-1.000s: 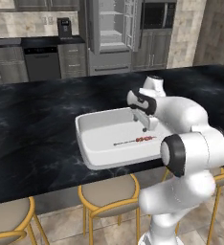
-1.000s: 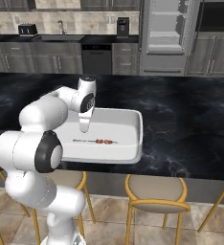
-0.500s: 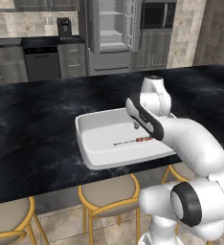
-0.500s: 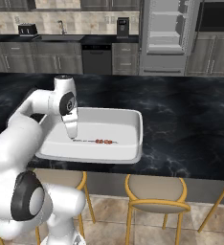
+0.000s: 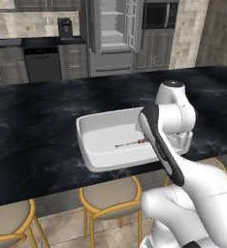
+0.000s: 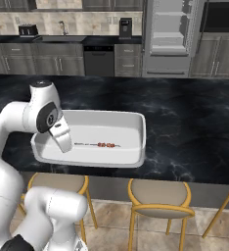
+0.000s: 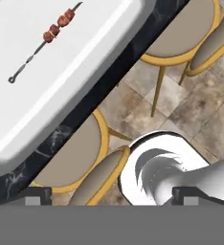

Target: Place the cold items (banana and garlic) from the fridge in one tupperware on the dining counter. Place the warm items (hot dog and kebab skewer) in the stove area in another tupperware.

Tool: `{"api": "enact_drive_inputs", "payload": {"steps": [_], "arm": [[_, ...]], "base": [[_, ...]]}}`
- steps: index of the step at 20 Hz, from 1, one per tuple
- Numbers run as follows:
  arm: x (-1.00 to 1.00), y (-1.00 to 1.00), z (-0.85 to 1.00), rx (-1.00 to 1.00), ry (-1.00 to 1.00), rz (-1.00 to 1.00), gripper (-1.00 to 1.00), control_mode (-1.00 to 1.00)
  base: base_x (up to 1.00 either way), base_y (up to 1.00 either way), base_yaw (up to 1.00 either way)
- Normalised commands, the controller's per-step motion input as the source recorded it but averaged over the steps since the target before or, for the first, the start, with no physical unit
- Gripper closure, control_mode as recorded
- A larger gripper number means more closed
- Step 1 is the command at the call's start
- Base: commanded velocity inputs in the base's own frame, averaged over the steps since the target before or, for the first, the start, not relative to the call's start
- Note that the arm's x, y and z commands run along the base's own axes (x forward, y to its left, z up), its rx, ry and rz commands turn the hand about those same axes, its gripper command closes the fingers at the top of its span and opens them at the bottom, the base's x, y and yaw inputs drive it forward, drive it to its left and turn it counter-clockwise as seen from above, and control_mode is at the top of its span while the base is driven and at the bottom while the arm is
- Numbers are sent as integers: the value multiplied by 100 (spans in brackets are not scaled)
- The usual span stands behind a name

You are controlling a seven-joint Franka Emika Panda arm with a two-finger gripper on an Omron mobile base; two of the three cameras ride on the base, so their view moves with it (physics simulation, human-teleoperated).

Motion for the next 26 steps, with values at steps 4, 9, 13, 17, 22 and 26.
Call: {"api": "enact_drive_inputs", "payload": {"steps": [4,9,13,17,22,26], "arm": [[-96,0,51,-3,-12,31,-100,-100],[-76,-2,28,-2,-9,33,-100,-100],[-43,-2,1,0,-11,25,-100,-100],[-42,-8,-9,2,0,7,-100,-100],[-25,0,-5,1,-3,3,-100,100],[0,0,0,0,0,0,-100,100]], "base": [[0,0,0],[0,0,0],[0,0,0],[0,0,0],[-54,21,7],[-100,87,15]]}}
